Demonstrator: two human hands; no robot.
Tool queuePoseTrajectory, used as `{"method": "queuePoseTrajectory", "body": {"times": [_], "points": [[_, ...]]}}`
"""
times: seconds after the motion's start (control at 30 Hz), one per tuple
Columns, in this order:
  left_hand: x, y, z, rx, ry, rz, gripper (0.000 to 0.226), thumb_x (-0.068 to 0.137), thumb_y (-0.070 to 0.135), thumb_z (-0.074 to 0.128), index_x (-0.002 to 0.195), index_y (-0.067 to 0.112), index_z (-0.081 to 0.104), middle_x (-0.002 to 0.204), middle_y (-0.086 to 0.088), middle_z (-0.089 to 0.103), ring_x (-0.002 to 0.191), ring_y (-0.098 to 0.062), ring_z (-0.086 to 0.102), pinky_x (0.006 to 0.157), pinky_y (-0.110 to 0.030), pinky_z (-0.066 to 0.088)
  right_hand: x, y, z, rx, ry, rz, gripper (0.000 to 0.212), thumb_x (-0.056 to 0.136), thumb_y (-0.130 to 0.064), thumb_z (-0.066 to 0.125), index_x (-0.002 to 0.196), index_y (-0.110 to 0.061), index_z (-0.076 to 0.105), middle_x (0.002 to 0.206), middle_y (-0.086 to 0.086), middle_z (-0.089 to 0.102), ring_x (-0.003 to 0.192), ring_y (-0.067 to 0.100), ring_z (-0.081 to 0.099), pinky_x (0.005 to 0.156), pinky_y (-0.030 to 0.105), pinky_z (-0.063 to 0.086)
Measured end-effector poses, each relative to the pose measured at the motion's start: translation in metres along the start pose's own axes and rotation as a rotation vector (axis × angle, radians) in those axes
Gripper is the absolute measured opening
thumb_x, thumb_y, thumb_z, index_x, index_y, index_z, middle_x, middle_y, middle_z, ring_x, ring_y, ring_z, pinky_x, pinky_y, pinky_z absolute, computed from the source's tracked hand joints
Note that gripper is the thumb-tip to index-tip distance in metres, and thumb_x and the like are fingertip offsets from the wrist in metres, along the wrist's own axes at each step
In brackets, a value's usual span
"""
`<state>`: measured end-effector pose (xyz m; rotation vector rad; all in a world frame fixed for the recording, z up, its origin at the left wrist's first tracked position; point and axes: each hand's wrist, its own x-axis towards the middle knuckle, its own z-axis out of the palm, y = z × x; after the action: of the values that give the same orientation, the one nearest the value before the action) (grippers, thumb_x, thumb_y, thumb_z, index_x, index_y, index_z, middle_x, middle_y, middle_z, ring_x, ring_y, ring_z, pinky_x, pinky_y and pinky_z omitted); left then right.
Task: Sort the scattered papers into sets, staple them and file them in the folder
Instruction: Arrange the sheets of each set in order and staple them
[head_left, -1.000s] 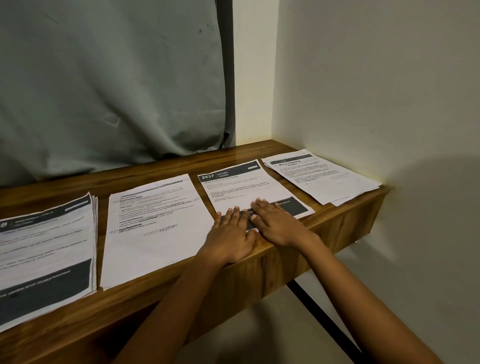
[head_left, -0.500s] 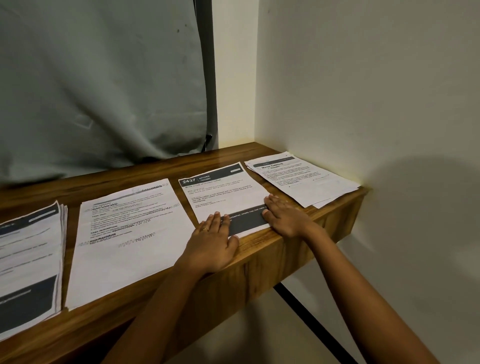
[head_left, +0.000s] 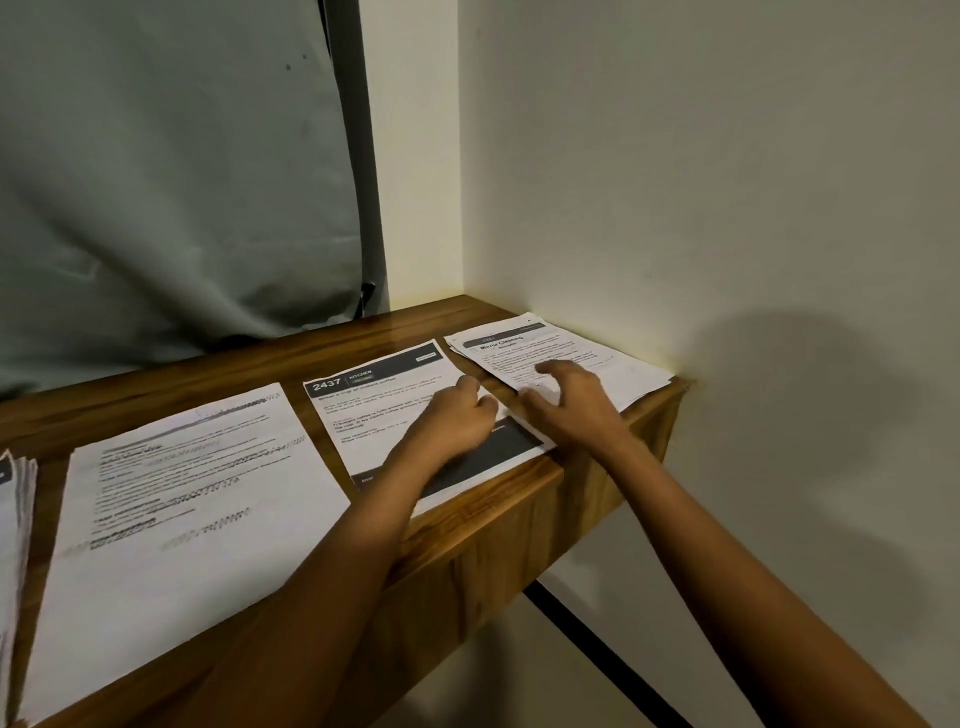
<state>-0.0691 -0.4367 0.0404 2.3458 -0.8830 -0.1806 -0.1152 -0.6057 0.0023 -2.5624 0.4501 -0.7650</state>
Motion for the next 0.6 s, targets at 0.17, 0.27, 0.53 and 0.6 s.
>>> {"method": "queuePoseTrajectory", "body": {"times": [0.17,0.27,0.53,0.6], "points": [[0.052,0.025,0.020,-0.573,-0.127,-0.155,0.029,0.098,0.017,0.045,0.126,0.009,0.047,0.114,-0.003,0.058,0.104,-0.020,0.057,0.091,-0.030,0.047,0.037,0.046,-0.028,-0.064,0.051,0.273,0.044,0.099,-0.029,0.049,0.130,0.002,0.050,0.132,0.019,0.053,0.121,0.032,0.050,0.095,0.033,0.040],[0.075,0.036,0.035,-0.786,-0.186,-0.223,0.039,0.098,0.004,0.044,0.136,0.008,0.044,0.133,-0.004,0.055,0.121,-0.023,0.052,0.093,-0.026,0.042,0.054,0.076,-0.032,-0.129,-0.001,0.400,0.041,0.099,-0.027,0.045,0.125,0.005,0.050,0.127,0.023,0.054,0.115,0.035,0.051,0.087,0.035,0.041],[0.113,0.049,0.050,-0.909,-0.104,-0.323,0.037,0.097,0.004,0.047,0.133,0.010,0.049,0.130,-0.006,0.059,0.085,-0.016,0.058,0.077,-0.025,0.048,0.068,0.112,-0.017,-0.290,-0.100,0.530,0.058,0.094,-0.046,0.044,0.132,-0.002,0.042,0.131,0.021,0.048,0.122,0.037,0.044,0.100,0.042,0.038],[0.120,0.050,0.052,-0.952,-0.096,-0.347,0.037,0.096,0.001,0.048,0.133,0.008,0.049,0.128,-0.007,0.060,0.089,-0.018,0.061,0.078,-0.027,0.050,0.069,0.115,-0.014,-0.333,-0.096,0.527,0.063,0.092,-0.050,0.043,0.134,-0.003,0.040,0.134,0.020,0.046,0.125,0.037,0.039,0.102,0.042,0.034]]}}
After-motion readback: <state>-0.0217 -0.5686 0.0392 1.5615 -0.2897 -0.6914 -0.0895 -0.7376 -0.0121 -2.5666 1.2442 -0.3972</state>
